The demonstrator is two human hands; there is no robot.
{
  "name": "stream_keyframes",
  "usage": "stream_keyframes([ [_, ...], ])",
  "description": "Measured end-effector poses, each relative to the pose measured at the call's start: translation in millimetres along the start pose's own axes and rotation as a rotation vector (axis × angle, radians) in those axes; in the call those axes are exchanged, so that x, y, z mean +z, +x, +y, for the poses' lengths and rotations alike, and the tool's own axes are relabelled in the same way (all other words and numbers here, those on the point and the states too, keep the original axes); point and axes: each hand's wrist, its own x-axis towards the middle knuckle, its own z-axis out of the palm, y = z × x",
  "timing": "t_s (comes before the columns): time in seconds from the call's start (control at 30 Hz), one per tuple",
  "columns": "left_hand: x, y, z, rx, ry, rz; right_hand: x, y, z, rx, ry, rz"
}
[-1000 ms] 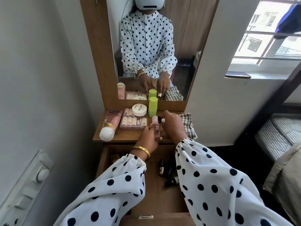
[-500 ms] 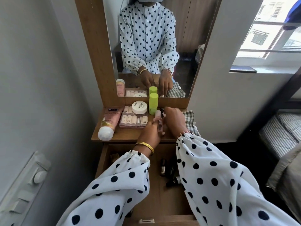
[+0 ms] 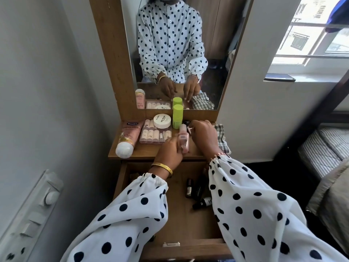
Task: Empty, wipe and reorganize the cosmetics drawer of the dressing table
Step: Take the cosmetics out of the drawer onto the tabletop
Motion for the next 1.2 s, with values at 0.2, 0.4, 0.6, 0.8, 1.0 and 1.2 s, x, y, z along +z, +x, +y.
stream_keyframes([
  [0.2,-9.7,-39.3,-14.9,-0.001,-0.137,0.114,-11.4,-49.9,-25.7,-0.071,0.185,0.153],
  [0.4,-18.1,-85.6,-46.8,-0.115,-0.260,0.221,7.0,-102.4,-48.6,-0.036,0.299,0.084],
  [0.6,-22.2,-123.4,-86.0,-0.321,-0.326,0.287,40.9,-138.8,-65.7,0.115,0.323,-0.283],
  [0.8,-20.3,-134.3,-94.2,-0.400,-0.378,0.253,78.6,-155.6,-73.1,0.381,0.260,-0.578],
  [1.0,-19.3,-129.7,-99.8,-0.418,-0.327,0.235,86.5,-153.3,-71.8,0.249,0.070,-0.665],
  [1.2,-17.7,-132.5,-100.4,-0.388,-0.241,0.136,88.6,-155.0,-70.8,0.226,0.075,-0.603],
])
